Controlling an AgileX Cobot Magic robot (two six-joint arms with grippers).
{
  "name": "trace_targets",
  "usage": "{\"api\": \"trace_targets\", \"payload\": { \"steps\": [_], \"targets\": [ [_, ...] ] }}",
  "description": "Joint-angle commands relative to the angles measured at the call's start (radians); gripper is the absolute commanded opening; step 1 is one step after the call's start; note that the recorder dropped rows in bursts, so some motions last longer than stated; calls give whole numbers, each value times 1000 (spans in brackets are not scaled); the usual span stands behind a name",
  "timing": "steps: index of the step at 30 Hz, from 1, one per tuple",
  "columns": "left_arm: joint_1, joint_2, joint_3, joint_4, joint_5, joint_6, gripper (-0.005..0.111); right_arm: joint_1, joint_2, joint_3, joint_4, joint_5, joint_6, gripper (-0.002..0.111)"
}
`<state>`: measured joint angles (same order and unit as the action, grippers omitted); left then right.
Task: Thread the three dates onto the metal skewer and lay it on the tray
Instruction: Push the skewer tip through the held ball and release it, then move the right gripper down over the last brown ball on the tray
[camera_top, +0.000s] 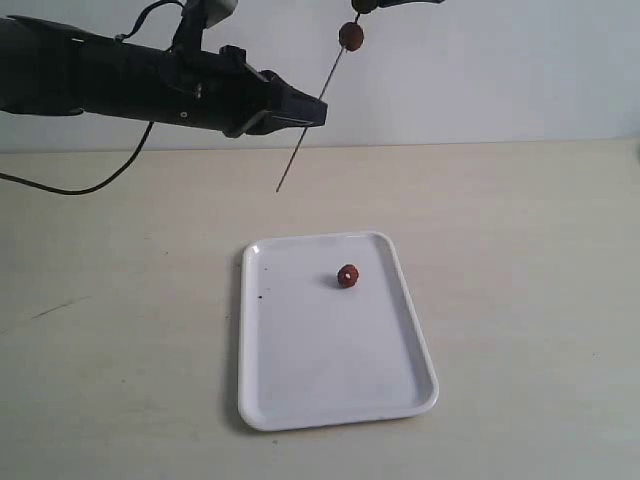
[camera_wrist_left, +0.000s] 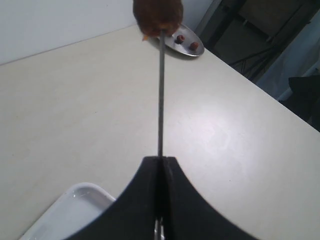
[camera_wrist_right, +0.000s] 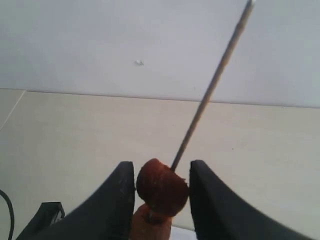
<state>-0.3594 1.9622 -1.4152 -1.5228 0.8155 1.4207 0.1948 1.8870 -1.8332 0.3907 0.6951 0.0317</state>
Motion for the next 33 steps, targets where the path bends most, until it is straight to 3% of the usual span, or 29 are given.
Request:
{"api": "trace_targets", "payload": {
  "steps": [1,10,15,19,27,30,33],
  "targets": [
    [1,-8,-7,-5,-5,-13,0,2,-15,3,-6,13,-3,38],
    [1,-8,-7,28,-5,-38,0,2,-15,3,-8,44,-3,67],
    [1,-8,-7,62,-9,-57,0,2,-17,3,-26,67,-3,67],
    [14,-8,-7,121,-11,-97,0,2,-32,3,-167,104,41,67],
    [93,-14,-7,272,-2,-224,0,2,-70,3,-301,310,36,67],
    [117,-18,-7,360,7,-307,0,2,-70,3,-262,410,-47,67],
    [130,-35,-7,574,45,-459,0,4,-47,3,-167,526,-188,64]
  ]
}}
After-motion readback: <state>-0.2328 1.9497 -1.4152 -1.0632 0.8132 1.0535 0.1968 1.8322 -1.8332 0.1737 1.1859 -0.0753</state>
